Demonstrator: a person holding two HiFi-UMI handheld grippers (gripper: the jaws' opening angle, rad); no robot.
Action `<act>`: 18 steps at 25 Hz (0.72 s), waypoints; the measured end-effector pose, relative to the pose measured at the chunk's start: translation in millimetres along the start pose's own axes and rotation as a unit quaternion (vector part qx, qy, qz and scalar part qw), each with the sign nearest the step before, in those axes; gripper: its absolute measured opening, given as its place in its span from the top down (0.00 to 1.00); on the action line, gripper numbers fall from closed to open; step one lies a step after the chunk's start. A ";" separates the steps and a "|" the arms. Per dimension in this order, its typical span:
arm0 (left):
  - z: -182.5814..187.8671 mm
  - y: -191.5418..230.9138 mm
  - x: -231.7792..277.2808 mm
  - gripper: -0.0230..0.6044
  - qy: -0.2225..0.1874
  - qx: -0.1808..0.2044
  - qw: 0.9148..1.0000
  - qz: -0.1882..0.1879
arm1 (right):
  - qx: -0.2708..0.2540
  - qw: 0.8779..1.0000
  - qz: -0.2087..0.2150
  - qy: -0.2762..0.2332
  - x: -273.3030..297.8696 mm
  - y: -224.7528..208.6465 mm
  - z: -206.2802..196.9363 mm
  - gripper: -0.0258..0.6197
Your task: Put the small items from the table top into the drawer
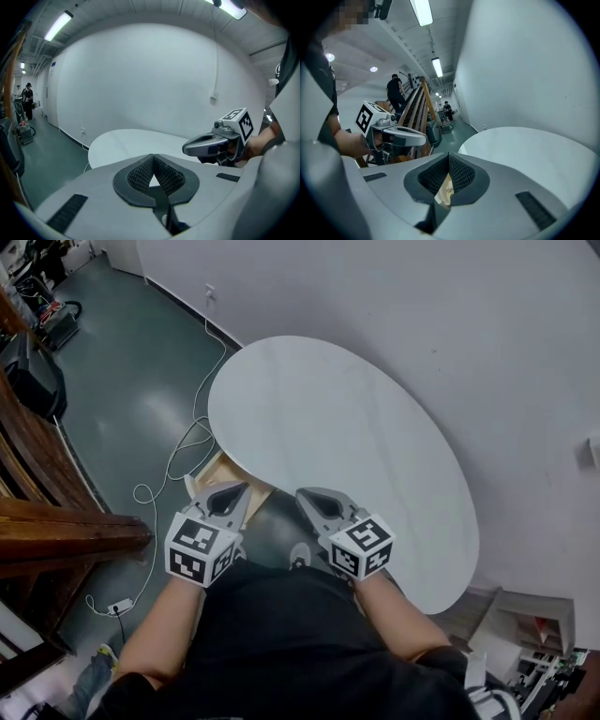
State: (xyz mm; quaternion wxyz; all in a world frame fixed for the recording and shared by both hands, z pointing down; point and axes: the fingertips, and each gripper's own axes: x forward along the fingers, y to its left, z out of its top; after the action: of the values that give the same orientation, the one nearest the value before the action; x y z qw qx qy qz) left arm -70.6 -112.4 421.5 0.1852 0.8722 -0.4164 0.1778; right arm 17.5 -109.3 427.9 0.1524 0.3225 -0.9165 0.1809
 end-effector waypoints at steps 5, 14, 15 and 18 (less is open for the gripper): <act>1.7 -15.1 3.1 0.94 0.006 0.010 1.000 -0.009 | 0.004 1.000 -0.010 -0.006 -14.7 -2.5 -3.1 0.95; 3.1 -29.5 6.6 0.94 0.005 0.017 1.000 -0.016 | 0.009 1.000 -0.020 -0.005 -27.6 -8.4 -14.7 0.95; 3.4 -30.0 6.6 0.94 0.005 0.017 1.000 -0.016 | 0.009 1.000 -0.021 -0.006 -27.9 -8.5 -14.7 0.95; 4.2 -30.2 7.2 0.94 0.006 0.018 1.000 -0.015 | 0.008 1.000 -0.018 -0.006 -26.2 -9.4 -14.5 0.95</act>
State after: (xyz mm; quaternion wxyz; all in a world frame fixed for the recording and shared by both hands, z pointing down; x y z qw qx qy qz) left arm -41.7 -101.4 415.9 0.1746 0.8804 -0.3992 0.1872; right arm 45.5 -95.8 432.6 0.1478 0.3411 -0.9099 0.1842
